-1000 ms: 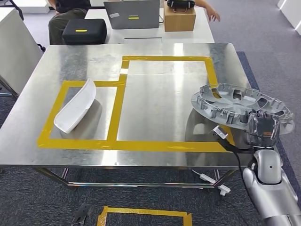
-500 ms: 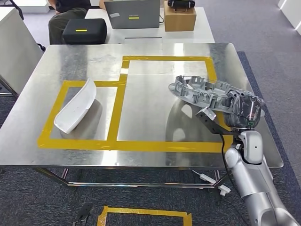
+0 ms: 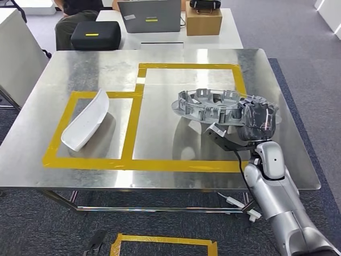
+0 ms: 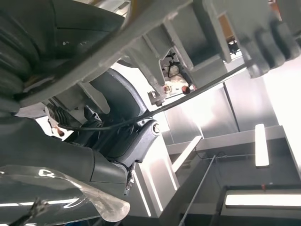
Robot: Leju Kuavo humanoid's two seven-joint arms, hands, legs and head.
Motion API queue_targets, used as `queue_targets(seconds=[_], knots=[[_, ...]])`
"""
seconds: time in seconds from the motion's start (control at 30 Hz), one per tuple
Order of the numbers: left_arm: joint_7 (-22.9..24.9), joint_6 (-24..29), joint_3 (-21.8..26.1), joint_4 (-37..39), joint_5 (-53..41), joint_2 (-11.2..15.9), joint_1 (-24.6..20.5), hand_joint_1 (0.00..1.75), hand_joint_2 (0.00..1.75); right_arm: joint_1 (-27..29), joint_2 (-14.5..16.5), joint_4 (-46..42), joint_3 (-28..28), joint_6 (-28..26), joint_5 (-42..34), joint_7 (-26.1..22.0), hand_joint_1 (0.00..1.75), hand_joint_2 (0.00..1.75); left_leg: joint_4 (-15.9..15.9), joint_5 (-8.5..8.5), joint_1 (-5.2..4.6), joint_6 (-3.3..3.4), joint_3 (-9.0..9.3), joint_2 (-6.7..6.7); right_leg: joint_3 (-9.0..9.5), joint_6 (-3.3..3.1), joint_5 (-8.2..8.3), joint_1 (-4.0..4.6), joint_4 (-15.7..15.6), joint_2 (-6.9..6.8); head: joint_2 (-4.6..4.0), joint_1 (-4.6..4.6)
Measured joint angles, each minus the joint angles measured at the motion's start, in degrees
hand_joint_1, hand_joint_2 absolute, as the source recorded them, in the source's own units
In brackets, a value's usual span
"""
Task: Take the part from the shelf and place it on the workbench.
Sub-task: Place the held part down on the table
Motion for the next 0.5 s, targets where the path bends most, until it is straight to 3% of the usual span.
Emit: queue_targets(seconds=[0.3, 0.43, 0.5], knots=[[0.01, 0.99, -0.46, 0.00, -0.63, -0.08, -0.28, 0.00, 1.75, -1.18, 0.25, 3.54, 1.24, 0.01, -1.68, 0.86, 1.75, 1.75, 0.00, 0.00, 0.00, 0.00, 0.00, 0.00, 0.00, 0.00, 0.00, 0.00, 0.00, 0.00, 0.00, 0.00], [0.01, 1.26, -0.51, 0.01, -0.73, -0.09, -0.28, 0.00, 1.75, -1.32, 0.27, 4.76, 1.38, 1.20, -2.68, 1.86, 0.00, 0.00, 0.00, 0.00, 0.00, 0.00, 0.00, 0.00, 0.00, 0.00, 0.00, -0.01, 0.00, 0.01, 0.00, -0.01], [0.00, 1.62, -0.50, 0.01, -0.74, -0.09, -0.26, 0.00, 1.75, -1.59, 0.27, 5.62, 1.32, 3.27, -4.23, 2.59, 0.00, 0.00, 0.00, 0.00, 0.00, 0.00, 0.00, 0.00, 0.00, 0.00, 0.00, 0.00, 0.00, 0.00, 0.00, -0.01]])
